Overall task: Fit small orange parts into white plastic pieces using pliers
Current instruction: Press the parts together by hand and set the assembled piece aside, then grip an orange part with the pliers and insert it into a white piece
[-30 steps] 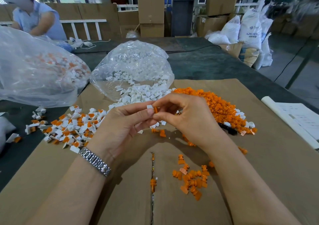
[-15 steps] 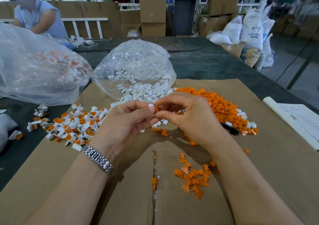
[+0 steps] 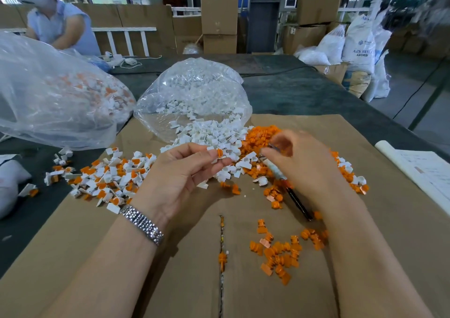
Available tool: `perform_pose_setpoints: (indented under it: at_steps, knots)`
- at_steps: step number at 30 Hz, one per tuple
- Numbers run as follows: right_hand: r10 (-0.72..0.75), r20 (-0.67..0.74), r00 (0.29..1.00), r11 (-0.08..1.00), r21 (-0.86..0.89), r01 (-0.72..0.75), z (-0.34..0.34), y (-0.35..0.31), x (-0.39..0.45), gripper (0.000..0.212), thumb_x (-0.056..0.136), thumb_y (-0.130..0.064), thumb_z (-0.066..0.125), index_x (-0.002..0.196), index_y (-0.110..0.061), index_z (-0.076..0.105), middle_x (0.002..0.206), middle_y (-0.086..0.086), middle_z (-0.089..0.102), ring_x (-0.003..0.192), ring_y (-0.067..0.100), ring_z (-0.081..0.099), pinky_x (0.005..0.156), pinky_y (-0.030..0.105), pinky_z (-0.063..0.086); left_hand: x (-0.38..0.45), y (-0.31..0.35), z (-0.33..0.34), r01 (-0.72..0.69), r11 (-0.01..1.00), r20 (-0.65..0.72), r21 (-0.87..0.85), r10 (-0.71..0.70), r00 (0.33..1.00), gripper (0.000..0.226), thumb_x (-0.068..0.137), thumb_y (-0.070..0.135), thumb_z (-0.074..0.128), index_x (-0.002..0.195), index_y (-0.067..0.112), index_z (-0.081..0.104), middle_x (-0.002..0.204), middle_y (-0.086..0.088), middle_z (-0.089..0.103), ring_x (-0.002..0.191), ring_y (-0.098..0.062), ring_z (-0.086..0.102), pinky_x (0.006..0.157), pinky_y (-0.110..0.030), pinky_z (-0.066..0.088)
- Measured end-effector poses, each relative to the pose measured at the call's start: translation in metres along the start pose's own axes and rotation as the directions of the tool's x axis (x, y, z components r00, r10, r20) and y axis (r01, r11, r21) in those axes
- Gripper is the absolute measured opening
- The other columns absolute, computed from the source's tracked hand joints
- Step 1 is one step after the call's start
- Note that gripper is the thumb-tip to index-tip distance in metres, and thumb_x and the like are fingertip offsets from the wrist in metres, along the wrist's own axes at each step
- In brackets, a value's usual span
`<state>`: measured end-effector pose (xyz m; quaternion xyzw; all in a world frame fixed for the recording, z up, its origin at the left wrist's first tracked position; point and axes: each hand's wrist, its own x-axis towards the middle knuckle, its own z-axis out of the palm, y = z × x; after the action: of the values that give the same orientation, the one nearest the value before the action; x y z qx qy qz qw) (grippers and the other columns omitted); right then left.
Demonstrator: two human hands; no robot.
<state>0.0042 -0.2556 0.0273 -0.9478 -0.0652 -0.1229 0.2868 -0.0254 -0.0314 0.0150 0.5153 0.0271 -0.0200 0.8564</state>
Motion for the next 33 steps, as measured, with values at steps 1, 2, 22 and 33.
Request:
perform_pose_setpoints:
  at_steps: [1,2,22,33]
  knots:
    - [0.115,0.062,0.991,0.983,-0.154,-0.105,-0.001,0.006,0.001,0.041,0.089,-0.054,0.067,0.116,-0.024,0.061,0.116,-0.001,0.06,0.107,0.017,0.057,0.094,0.043,0.051,0.001,0.0,-0.001,-0.001,1.0,-0.007,-0.009,0.001,1.0,0.007,0.068,0.002,0.08,0.072,0.005,0.075,0.093,-0.02,0.073,0.097,-0.039,0.075,0.071,-0.025,0.062]
    - [0.213,0.13,0.968,0.952,-0.25,-0.176,-0.001,0.01,0.001,0.051,0.086,-0.057,0.069,0.119,-0.02,0.058,0.122,0.004,0.057,0.114,0.024,0.055,0.098,0.05,0.048,0.001,0.0,-0.001,-0.004,1.0,-0.008,-0.013,0.004,1.0,0.007,0.068,0.003,0.081,0.071,0.007,0.076,0.092,-0.019,0.074,0.097,-0.039,0.075,0.07,-0.025,0.062]
    - [-0.086,0.275,0.958,0.941,0.337,-0.012,-0.023,-0.02,-0.012,0.016,0.095,-0.042,0.064,0.089,-0.028,0.069,0.081,0.001,0.073,0.071,0.018,0.067,0.068,0.031,0.051,0.002,0.002,0.001,-0.101,0.992,-0.081,-0.07,0.095,0.992,0.006,0.071,0.006,0.081,0.076,0.004,0.077,0.088,-0.015,0.075,0.09,-0.031,0.077,0.069,-0.021,0.059]
    - [-0.208,0.445,0.871,0.962,0.253,0.101,-0.015,-0.036,-0.025,0.047,0.096,-0.052,0.055,0.094,-0.007,0.068,0.093,0.018,0.07,0.088,0.034,0.065,0.081,0.054,0.051,0.003,0.001,0.003,-0.134,0.99,-0.084,-0.035,0.13,0.988,0.006,0.069,0.007,0.081,0.074,0.007,0.078,0.085,-0.014,0.072,0.081,-0.024,0.076,0.07,-0.021,0.059]
